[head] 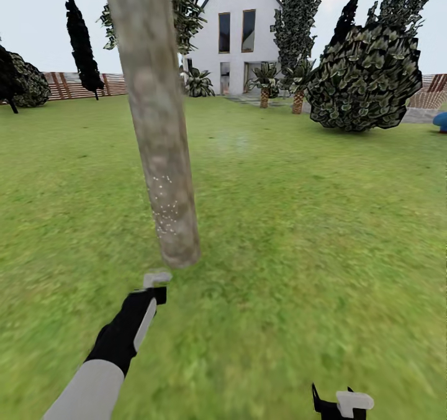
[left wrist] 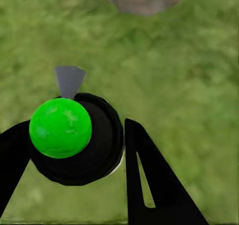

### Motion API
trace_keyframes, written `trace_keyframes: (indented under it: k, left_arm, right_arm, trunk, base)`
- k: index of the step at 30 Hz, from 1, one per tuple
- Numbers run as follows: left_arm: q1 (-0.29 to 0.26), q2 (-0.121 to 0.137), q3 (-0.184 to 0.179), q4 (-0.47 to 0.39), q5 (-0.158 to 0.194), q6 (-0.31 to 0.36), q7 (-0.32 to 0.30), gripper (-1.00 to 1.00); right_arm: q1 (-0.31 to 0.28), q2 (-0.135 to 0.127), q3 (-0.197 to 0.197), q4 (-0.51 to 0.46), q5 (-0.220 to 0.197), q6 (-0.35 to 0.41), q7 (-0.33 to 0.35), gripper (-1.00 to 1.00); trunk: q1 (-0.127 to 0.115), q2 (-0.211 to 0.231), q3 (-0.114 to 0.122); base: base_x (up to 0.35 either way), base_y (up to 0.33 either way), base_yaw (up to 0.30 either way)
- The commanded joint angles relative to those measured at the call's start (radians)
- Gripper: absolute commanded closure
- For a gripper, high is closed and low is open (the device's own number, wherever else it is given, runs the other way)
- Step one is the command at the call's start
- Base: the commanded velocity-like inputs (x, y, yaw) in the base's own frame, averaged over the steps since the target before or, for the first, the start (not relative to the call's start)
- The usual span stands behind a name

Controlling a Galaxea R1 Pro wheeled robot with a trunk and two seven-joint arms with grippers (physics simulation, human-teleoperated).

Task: In the garden, pick up the pesticide atomizer on the floor and spray pesticide onto both trees until each tree trunk is fully covered.

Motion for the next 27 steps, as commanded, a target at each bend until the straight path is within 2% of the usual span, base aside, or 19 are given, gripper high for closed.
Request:
trace_keyframes:
  k: [1,4,6,8,12,19,27]
  left_arm:
    - [0.022,0.002,0.001,0.007,-0.005,-0.017,0.0,1.0]
    - [0.038,0.026,0.002,0.012,0.0,-0.055,0.0,1.0]
    - [0.042,0.036,0.03,0.027,0.003,-0.132,0.005,1.0]
    - [0.043,0.036,0.045,0.031,0.003,-0.155,0.006,1.0]
    - [0.043,0.026,0.045,0.036,0.0,-0.16,0.004,1.0]
    - [0.043,0.025,0.045,0.038,0.005,-0.165,0.002,1.0]
    - [0.043,0.025,0.045,0.038,0.006,-0.164,0.003,1.0]
  right_arm:
    - [0.0,0.0,0.0,0.0,0.0,0.0,0.0,-1.0]
    - [0.0,-0.001,0.0,0.0,-0.001,0.0,0.0,-1.0]
    - [0.0,-0.001,0.0,0.0,-0.001,0.0,-0.001,-1.0]
    - [0.0,-0.002,0.0,0.0,-0.002,0.0,-0.001,-1.0]
    - [0.0,-0.001,0.0,0.001,-0.001,0.0,-0.001,-1.0]
    - [0.0,0.0,0.0,0.002,0.0,0.0,-0.001,-1.0]
    - [0.0,0.0,0.0,0.002,0.0,0.0,0.0,-1.0]
  trunk:
    - [0.0,0.0,0.0]
    - [0.0,0.0,0.0]
    - [0.0,0.0,0.0]
    - [0.0,0.0,0.0]
    - [0.0,0.0,0.0]
    - [0.0,0.0,0.0]
    - [0.0,0.0,0.0]
  base:
    - [0.186,-0.228,0.0]
    - [0.18,-0.229,0.0]
    - [0.176,-0.231,0.0]
    - [0.176,-0.231,0.021]
    - [0.175,-0.231,0.168]
    - [0.173,-0.232,0.255]
    - [0.138,-0.25,0.019]
